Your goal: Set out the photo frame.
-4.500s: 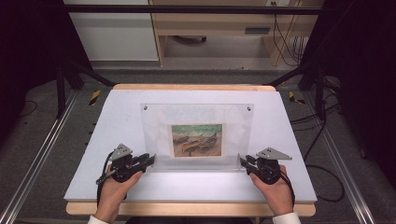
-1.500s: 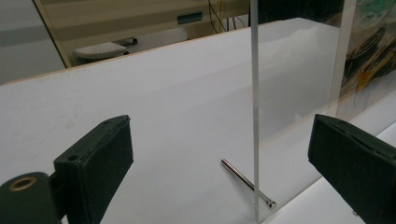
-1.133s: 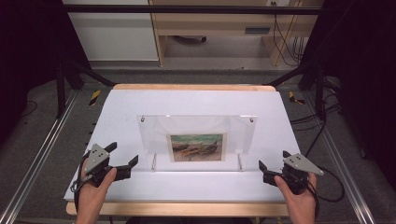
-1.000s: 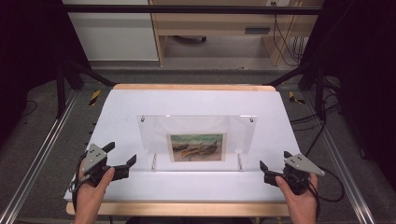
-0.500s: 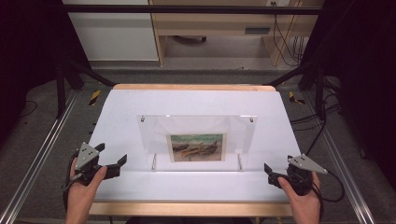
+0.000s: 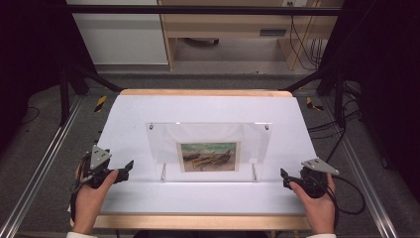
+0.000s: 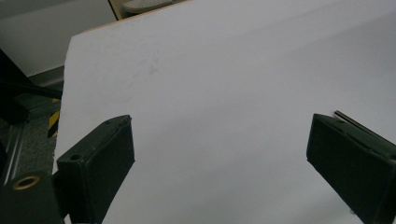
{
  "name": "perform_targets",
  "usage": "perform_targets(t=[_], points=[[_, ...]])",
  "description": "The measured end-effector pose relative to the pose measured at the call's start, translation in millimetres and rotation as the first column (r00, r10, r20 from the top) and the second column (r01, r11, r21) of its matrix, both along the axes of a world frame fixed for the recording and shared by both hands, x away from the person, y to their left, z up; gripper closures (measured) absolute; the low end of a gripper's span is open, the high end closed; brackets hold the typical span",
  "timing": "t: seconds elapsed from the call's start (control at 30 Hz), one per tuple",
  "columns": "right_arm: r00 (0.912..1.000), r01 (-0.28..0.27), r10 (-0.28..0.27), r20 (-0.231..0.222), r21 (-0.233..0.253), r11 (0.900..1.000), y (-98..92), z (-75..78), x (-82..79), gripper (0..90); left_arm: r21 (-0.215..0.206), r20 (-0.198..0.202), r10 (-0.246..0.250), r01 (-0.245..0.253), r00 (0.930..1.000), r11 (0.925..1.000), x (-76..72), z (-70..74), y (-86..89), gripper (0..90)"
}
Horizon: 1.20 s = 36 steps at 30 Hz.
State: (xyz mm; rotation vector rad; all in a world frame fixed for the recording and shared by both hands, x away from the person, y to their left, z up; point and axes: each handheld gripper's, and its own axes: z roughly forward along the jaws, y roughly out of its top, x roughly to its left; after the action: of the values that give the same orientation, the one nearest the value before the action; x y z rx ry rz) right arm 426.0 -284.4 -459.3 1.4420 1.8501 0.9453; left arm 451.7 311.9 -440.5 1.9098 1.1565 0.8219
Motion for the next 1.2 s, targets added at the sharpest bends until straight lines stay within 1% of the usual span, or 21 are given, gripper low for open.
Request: perform_targets(t=[0.23,0.3,0.33,0.4,0.53,0.57,0.67,0.73,0.77,0.83,0.87,0.97,1.03,1.1,1.17,1.2], points=[[0.9995,-0.009,0.009,-0.029,-0.017,1.000,7.0,-7.0,15.9,12.7,-0.003,-0.045,0.001,-0.001,0.9990,1.0000,13.0,-8.3,-4.3,7.8],[0.9994,-0.006,0.005,-0.034,-0.017,1.000,8.0,-7.7,18.6,12.7,0.001,-0.057,0.004,-0.004,0.9984,1.0000,15.8,-11.7,-4.4,8.0],[0.9994,-0.003,0.003,-0.033,-0.010,1.000,8.5,-8.0,20.1,12.7,0.003,-0.062,0.005,-0.005,0.9981,1.0000,16.3,-12.5,-4.2,8.0],[0.9994,0.002,-0.003,-0.034,-0.010,1.000,8.9,-7.9,21.4,12.6,-0.002,-0.070,0.004,-0.004,0.9976,1.0000,18.2,-14.5,-3.5,8.0],[0.9991,0.017,-0.017,-0.038,-0.008,1.000,8.3,-8.9,26.4,12.4,-0.013,-0.075,0.012,-0.013,0.9971,0.9998,22.2,-15.8,-2.5,8.0],[0.9991,0.020,-0.020,-0.037,0.000,1.000,8.0,-8.7,28.8,12.4,-0.011,-0.075,0.015,-0.016,0.9971,0.9998,23.1,-15.7,-2.6,8.0],[0.9990,0.031,-0.031,-0.032,-0.001,1.000,8.3,-8.1,34.8,12.3,-0.013,-0.075,0.024,-0.025,0.9969,0.9996,26.6,-14.6,-4.6,8.0],[0.9986,0.039,-0.039,-0.037,-0.005,0.999,9.0,-9.4,40.3,12.1,-0.006,-0.073,0.044,-0.045,0.9963,0.9990,27.3,-14.3,-6.1,7.3],[0.9980,0.044,-0.044,-0.045,-0.006,0.999,10.0,-10.4,42.4,12.0,-0.002,-0.072,0.056,-0.056,0.9958,0.9984,27.1,-14.0,-6.7,7.2],[0.9952,0.059,-0.062,-0.075,-0.034,0.998,12.5,-13.1,47.4,12.0,-0.006,-0.067,0.069,-0.070,0.9953,0.9975,27.5,-13.8,-7.8,7.2],[0.9951,0.058,-0.060,-0.079,-0.025,0.998,12.8,-13.3,48.8,12.0,-0.006,-0.069,0.074,-0.074,0.9949,0.9972,27.9,-14.1,-7.8,7.2],[0.9948,0.065,-0.066,-0.078,-0.018,0.998,12.4,-13.8,52.6,12.0,-0.007,-0.086,0.079,-0.080,0.9932,0.9967,30.3,-16.3,-7.3,7.4],[0.9936,0.070,-0.070,-0.089,0.004,0.998,12.7,-13.9,53.4,11.8,-0.009,-0.102,0.075,-0.076,0.9919,0.9971,30.4,-18.2,-7.0,7.7],[0.9925,0.068,-0.067,-0.102,0.006,0.998,12.8,-14.0,51.9,11.6,-0.025,-0.115,0.066,-0.070,0.9912,0.9972,28.3,-18.8,-6.7,8.1],[0.9918,0.069,-0.067,-0.109,0.018,0.997,12.8,-14.1,48.7,11.6,-0.055,-0.128,0.060,-0.068,0.9899,0.9962,24.9,-18.8,-6.9,8.2],[0.9913,0.070,-0.067,-0.113,0.023,0.997,13.0,-13.8,46.5,11.6,-0.063,-0.130,0.056,-0.065,0.9899,0.9959,23.7,-18.9,-7.1,8.2]])
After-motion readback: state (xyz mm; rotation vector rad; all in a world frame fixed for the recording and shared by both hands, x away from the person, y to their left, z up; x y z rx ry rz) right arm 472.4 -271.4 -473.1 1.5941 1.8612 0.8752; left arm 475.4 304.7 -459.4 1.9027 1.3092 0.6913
